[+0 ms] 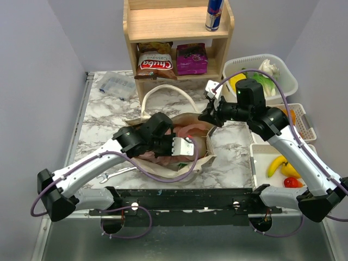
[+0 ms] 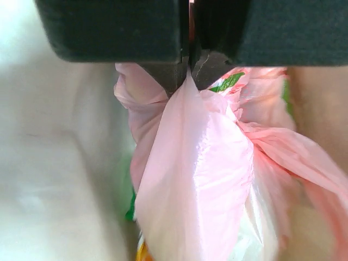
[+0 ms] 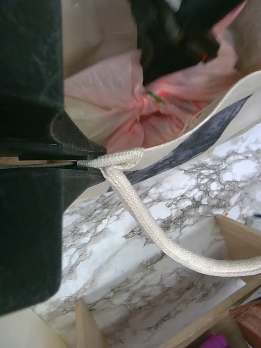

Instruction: Untie the knot of the grocery bags and take out the mixed food

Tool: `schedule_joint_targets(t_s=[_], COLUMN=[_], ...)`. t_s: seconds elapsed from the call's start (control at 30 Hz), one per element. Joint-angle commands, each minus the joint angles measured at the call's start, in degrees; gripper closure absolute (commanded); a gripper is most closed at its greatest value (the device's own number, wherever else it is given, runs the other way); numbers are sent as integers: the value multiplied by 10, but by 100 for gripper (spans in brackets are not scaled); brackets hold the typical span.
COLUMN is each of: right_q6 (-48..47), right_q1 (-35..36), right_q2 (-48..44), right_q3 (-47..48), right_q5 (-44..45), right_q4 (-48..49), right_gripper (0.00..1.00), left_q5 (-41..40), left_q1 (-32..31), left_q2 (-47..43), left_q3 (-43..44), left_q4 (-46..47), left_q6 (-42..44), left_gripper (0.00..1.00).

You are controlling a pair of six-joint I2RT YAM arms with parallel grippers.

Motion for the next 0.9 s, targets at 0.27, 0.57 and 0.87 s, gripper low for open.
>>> schedule_joint_targets(t_s=[0.27, 0.57, 0.87], right_q6=[43, 83, 99], right_q1=[4, 3, -6], right_q2=[45, 84, 99], right_q3=[9, 84, 293], right_q5=[38, 93, 244], right_q4=[81, 78, -20], right_gripper=[99, 45, 6], left_q5=[284, 287, 195], left_q1=[116, 170, 213], left_q2=[-50, -3, -5], left_q3=[357, 522, 497], left_q4=[-99, -48, -26], left_q6=[-109, -205, -96], left_gripper=[100, 100, 100])
